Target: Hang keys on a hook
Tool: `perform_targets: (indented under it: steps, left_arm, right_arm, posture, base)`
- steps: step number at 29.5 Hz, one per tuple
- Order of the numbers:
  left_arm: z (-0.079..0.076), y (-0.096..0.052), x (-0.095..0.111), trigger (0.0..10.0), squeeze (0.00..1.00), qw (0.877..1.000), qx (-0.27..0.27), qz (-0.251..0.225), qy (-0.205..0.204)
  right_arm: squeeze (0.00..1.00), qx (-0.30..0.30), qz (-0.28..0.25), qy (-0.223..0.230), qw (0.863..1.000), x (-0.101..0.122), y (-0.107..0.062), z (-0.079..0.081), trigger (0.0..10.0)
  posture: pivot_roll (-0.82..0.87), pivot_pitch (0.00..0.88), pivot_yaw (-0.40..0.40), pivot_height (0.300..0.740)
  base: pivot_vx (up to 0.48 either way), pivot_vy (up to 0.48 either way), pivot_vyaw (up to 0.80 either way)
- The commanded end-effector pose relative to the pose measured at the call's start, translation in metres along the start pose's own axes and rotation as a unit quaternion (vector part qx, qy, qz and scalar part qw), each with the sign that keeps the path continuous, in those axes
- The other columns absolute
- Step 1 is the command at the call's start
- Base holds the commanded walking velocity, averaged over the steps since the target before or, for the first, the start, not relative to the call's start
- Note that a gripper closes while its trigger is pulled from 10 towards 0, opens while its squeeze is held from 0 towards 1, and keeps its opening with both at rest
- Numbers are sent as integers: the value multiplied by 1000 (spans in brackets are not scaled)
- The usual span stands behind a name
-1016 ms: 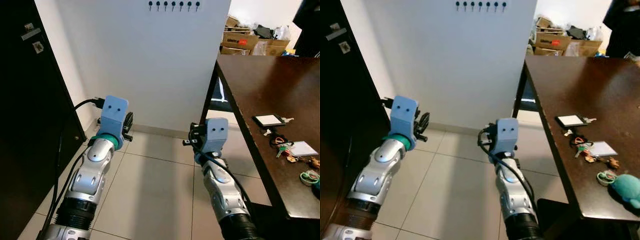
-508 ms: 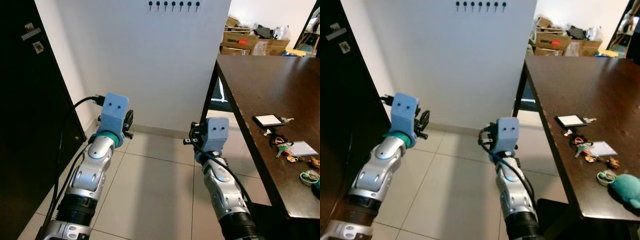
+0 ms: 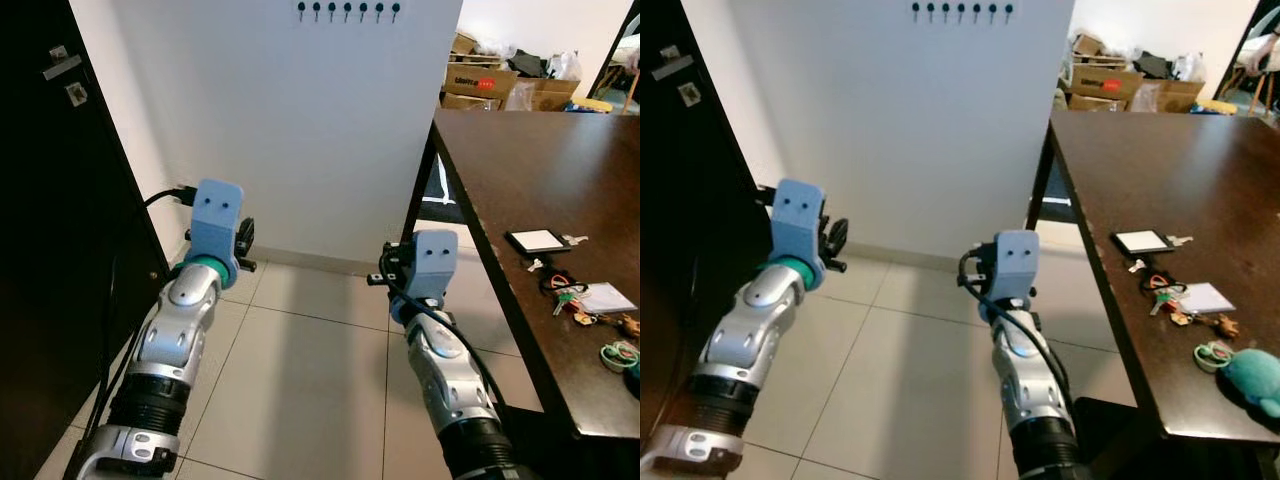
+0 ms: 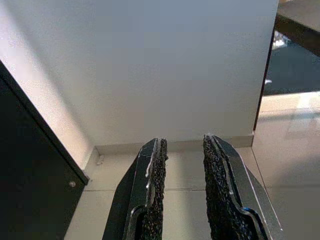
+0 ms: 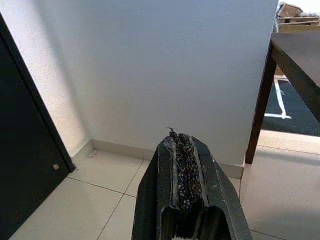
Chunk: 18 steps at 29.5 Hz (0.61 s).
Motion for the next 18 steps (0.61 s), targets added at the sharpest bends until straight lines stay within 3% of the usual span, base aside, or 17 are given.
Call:
perform_targets:
  steps: [1, 4, 8, 14, 18]
  left_arm:
    - [5, -1, -8, 10000, 0, 1000, 6, 16, 5]
    - [6, -1, -8, 10000, 0, 1000, 5, 17, 10]
    - [26, 2, 2, 10000, 0, 999, 39, 4, 7]
    - [26, 1, 9, 10000, 0, 999, 37, -13, 19]
    - [22, -3, 12, 10000, 0, 999, 27, -24, 18]
  right_arm:
    - [0, -4, 2, 5, 1000, 1, 1, 0, 10000]
    - [0, -5, -2, 0, 1000, 3, 1, -1, 10000]
    - [0, -14, -26, -36, 999, 22, 0, 3, 10000]
    - [0, -8, -12, -11, 1000, 13, -1, 2, 10000]
    - [0, -4, -40, -4, 999, 24, 0, -6, 10000]
  posture:
    - [-38, 0, 90, 740]
    - [-34, 0, 91, 740]
    - [-17, 0, 92, 740]
    - [0, 0, 83, 740]
    - [-2, 0, 76, 740]
  base:
    - [0, 0, 0]
    - [0, 0, 0]
    - [0, 0, 0]
    - [0, 0, 0]
    - [0, 0, 0]
Point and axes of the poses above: a point about 5 cm out from each wrist's last joint towards the gripper, its own y axis pointing out of the wrist towards the gripper, its own x axis along the axis of the wrist's last joint, z = x × y, the point moved 6 cm from there along y, pointing out of the wrist towards the gripper, and after that the axes turned 11 degrees about -y, right-handed, at the moved point
